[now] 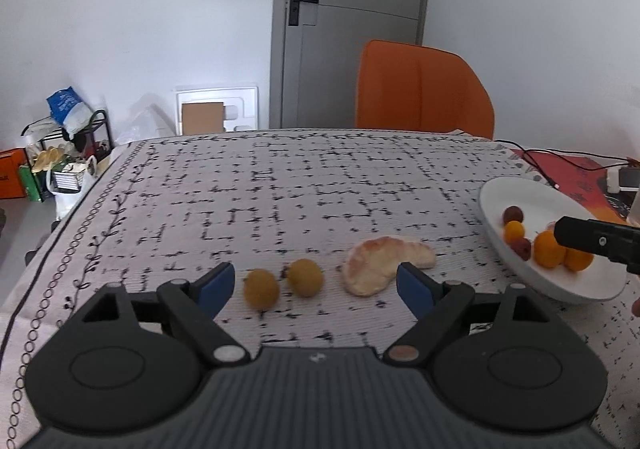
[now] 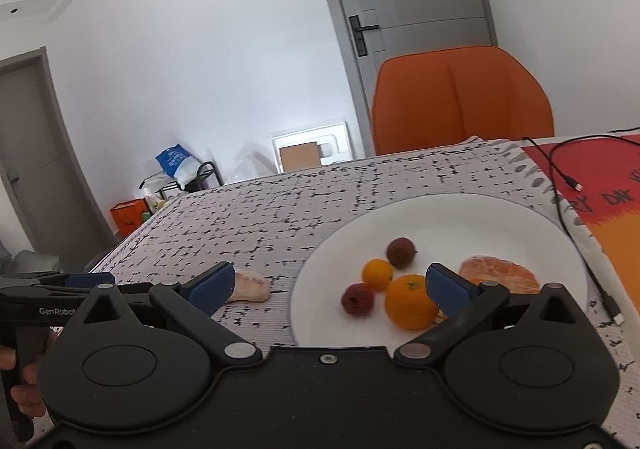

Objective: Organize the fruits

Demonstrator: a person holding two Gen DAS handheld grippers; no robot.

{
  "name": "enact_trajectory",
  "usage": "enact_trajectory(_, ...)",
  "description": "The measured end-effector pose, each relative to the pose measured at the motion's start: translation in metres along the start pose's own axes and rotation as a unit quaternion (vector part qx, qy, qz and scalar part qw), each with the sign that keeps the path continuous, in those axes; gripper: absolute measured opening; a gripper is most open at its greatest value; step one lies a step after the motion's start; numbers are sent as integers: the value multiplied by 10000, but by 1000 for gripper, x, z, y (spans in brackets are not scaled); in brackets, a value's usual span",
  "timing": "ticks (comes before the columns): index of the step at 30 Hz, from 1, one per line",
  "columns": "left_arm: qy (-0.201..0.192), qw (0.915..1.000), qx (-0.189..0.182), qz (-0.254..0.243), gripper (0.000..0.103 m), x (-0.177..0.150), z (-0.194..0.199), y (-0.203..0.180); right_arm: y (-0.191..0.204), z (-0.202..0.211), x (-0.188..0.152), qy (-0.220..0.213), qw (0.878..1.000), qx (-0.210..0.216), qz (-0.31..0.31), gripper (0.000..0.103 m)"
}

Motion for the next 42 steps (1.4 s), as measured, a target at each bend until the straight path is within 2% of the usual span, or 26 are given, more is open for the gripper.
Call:
enact_trajectory(7,-77,9995,246,196,83,-7,-1,18,17,-8,-3,99,9998,85,165,103)
enact_trajectory(9,-92,9994,271,199,77,-9,-2,21,22,-10,-4,115,9996,97,246,103)
enact_trajectory(14,-48,9994,207,257,64,-13,-8,27,36,-18,-7,221,9988,187,393,103)
enact_trajectory(25,64,9991,-2,425,54,-20,-29,38,62,-38,-12,454,9967,234,633,103)
enact_trajectory(26,74,9990,-35,449,52,-21,-31,39,64,-40,-12,470,9964,243,656,103)
enact_trajectory(28,154,9988,-135,452,42,-22,-36,39,70,-45,-13,512,9959,251,705,103)
enact_trajectory(30,155,9990,-86,419,26,-24,-36,40,75,-49,-16,574,9952,257,745,103)
enact_trajectory(31,158,9989,-113,429,24,-24,-36,42,78,-52,-17,606,9949,253,772,103)
enact_trajectory(33,147,9984,-189,521,24,-25,-34,47,83,-58,-21,643,9938,251,868,103)
enact_trajectory(42,128,9979,9,638,24,-31,-19,61,99,-79,-35,898,9884,220,1202,103)
Point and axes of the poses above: each gripper's, at about its wrist camera, not at the fingertips, and z roughly against the way its jaws point, y to its left, x to its top, the point moved 1 cm from there along -z, roughly the way its jaws point, and after that the axes turned 15 degrees about -z, right-handed, at the moved point
